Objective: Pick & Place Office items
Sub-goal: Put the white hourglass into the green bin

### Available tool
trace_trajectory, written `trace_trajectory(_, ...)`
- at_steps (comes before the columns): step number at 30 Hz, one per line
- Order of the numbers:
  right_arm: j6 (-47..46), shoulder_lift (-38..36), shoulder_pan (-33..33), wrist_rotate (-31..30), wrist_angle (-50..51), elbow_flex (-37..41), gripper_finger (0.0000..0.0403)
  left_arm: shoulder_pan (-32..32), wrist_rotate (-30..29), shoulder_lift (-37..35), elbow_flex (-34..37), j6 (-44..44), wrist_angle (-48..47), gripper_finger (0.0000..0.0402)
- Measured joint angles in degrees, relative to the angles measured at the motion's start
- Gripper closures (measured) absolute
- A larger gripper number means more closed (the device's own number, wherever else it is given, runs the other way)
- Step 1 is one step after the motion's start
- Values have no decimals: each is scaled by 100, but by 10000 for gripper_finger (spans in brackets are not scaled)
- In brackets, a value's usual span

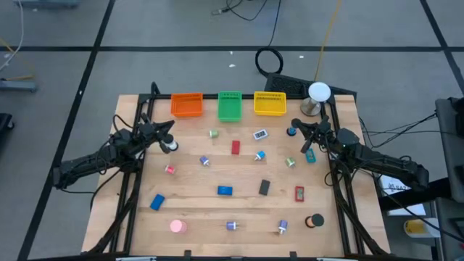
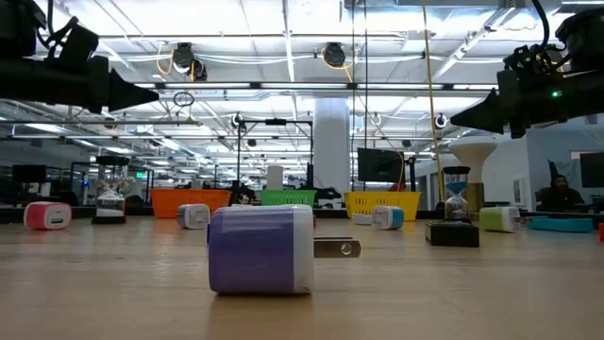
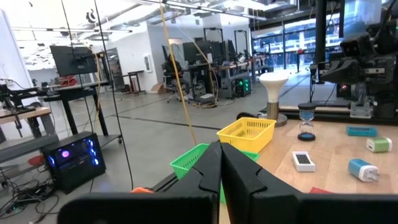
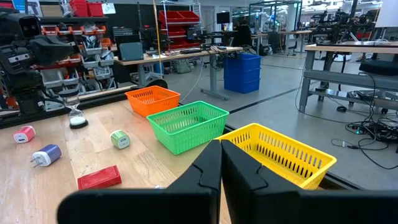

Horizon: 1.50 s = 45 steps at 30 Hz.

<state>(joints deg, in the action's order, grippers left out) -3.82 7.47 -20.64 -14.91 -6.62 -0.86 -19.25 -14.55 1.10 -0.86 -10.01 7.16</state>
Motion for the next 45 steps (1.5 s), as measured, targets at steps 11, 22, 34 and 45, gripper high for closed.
trace_trajectory(11, 0, 0, 0, 0, -2, 1, 403, -2, 344, -2, 2, 1155, 489, 394)
trace_trajectory(22, -2, 1, 0, -1, -1, 0, 403, 0, 829, 2, 2, 2182, 497, 394)
trace_trajectory(34, 1, -1, 0, 0, 1, -1, 403, 72, 1798, 481, 2, 2471, 487, 394)
trace_trajectory(45, 0, 0, 0, 1, -1, 0, 403, 140, 1307, 1336, 0, 2150, 1212, 394)
